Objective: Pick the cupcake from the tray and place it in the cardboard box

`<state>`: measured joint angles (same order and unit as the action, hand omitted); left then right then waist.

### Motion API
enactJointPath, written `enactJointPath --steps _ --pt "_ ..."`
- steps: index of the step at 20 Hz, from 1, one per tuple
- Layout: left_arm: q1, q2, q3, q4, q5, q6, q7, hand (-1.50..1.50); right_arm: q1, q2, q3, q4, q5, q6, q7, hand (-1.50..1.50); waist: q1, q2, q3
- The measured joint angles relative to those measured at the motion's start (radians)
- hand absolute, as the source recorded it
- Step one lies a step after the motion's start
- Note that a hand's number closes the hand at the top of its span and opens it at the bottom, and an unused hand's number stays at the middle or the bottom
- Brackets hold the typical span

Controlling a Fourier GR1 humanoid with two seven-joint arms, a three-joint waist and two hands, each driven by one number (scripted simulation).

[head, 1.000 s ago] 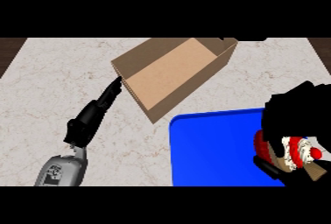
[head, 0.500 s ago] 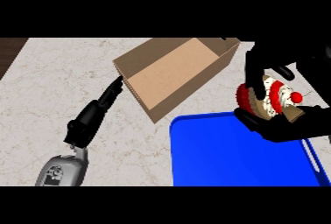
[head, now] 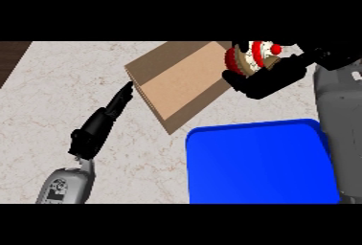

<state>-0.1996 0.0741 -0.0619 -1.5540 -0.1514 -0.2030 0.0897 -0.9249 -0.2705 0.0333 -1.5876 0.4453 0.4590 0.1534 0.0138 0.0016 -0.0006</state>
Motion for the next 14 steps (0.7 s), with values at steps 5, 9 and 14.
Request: enactJointPath --steps 5,9,14 --pt "0.006 -0.020 -0.020 -0.007 -0.015 0.011 0.009 0.00 -0.083 0.041 0.029 0.182 0.107 -0.103 -0.061 1.50 0.003 0.001 0.000" --pt "0.000 -0.026 -0.024 0.018 -0.031 0.021 -0.014 0.00 -0.131 0.067 0.062 0.333 0.196 -0.188 -0.135 1.50 0.004 0.003 0.000" --pt "-0.001 -0.022 -0.017 -0.007 -0.020 0.011 0.008 0.00 -0.161 0.106 0.092 0.515 0.284 -0.287 -0.219 1.50 0.006 0.003 0.000"
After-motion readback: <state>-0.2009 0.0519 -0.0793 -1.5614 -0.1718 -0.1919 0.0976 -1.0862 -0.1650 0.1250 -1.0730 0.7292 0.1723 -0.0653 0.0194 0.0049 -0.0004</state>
